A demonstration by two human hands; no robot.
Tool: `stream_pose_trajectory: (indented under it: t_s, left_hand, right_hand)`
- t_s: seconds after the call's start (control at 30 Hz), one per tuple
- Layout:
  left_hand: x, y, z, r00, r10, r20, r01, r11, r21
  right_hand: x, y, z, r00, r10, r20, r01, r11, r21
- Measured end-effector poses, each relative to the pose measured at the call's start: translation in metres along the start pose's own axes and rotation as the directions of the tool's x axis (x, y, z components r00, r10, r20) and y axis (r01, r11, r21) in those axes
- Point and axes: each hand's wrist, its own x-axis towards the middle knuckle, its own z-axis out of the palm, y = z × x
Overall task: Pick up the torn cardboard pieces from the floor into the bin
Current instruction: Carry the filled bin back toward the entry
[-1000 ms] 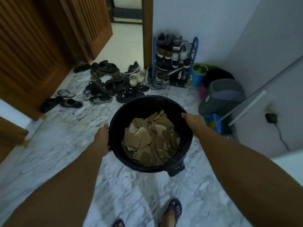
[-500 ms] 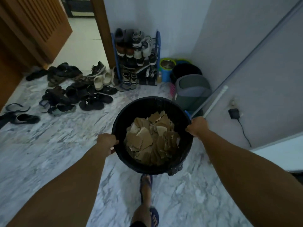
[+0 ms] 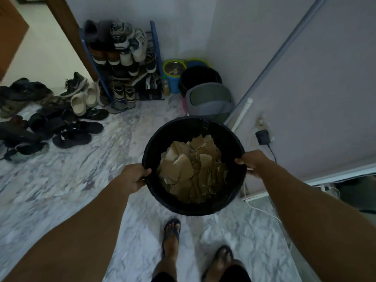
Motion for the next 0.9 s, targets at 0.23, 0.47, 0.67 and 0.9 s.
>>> stream_pose_trajectory:
  t_s: [0.23, 0.47, 0.67, 0.9]
  left_hand:
    - [0.026, 0.000, 0.077, 0.999, 0.043, -0.009, -0.043, 0.999, -0.027]
    - [0.054, -0.026, 0.133, 0.992, 0.048, -0.119, -0.046, 0.999, 0.020]
    - [0.106, -0.078, 0.167, 0.965, -0.030, -0.262, 0.077, 0.982, 0.171]
    - [0.191, -0.148, 0.194, 0.961, -0.070, -0.269, 0.131, 0.968, 0.215]
  right_hand:
    - [0.061, 0.019, -0.057, 0.972, 0.113, 0.207, -0.168, 0.947, 0.273]
    - [0.139, 0.070, -0.066, 0.972, 0.114, 0.203, -0.149, 0.974, 0.169]
    - [0.187, 0.120, -0.054, 0.982, -0.185, -0.034, 0.172, 0.959, -0.225]
    - [0.262, 0.171, -0.019, 0.966, -0.249, -0.064, 0.213, 0.914, -0.344]
